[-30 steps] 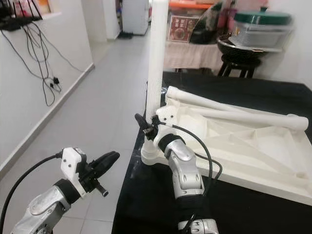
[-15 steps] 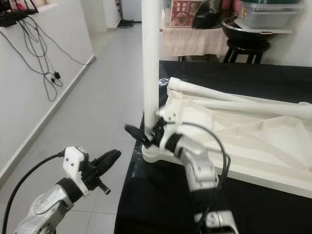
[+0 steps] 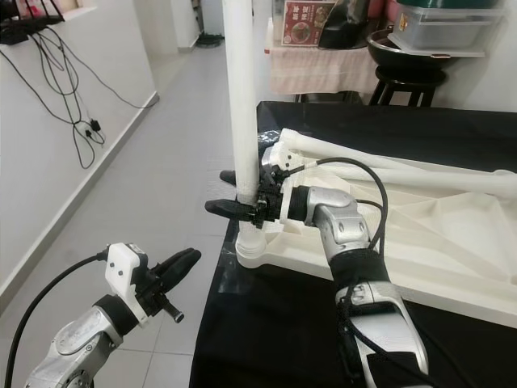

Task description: Building children table

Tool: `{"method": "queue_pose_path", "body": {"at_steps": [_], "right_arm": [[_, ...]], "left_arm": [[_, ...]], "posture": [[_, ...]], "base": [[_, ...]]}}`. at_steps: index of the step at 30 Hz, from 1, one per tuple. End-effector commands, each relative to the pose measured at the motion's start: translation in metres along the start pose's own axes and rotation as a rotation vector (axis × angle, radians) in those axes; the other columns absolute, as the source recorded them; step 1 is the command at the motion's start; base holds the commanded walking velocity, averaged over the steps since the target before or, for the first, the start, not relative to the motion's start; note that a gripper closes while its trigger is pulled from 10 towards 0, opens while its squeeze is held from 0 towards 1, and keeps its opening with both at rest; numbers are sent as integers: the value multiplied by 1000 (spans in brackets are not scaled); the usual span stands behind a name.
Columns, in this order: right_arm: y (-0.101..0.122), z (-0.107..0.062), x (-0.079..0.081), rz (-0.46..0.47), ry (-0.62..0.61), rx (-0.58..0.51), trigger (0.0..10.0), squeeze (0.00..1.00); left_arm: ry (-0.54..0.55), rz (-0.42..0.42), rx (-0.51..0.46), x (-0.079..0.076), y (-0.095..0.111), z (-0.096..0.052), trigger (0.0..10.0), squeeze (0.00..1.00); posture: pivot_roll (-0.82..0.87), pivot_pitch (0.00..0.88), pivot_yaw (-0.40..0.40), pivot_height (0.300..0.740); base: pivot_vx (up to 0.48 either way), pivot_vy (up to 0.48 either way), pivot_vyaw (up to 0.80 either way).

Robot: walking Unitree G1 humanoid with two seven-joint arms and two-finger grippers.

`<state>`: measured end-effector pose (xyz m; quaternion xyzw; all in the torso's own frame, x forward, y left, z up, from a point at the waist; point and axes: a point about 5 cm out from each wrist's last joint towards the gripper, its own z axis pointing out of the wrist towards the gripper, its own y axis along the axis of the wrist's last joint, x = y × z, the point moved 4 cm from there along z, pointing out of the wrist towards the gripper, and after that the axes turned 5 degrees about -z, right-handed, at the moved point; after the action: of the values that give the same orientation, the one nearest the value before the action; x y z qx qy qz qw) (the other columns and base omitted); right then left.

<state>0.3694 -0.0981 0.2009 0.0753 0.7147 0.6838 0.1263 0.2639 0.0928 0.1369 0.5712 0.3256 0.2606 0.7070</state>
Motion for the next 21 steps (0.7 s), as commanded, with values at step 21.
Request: {"method": "queue_pose_path", "body": {"at_steps": [21], "right_arm": [[-32, -9, -7, 26, -535, -59, 0, 0]], "left_arm": [[8, 6, 4, 1, 0, -4, 10000, 0]], "posture": [[-24, 40, -15, 740]], "base": [[0, 0, 0]]}}
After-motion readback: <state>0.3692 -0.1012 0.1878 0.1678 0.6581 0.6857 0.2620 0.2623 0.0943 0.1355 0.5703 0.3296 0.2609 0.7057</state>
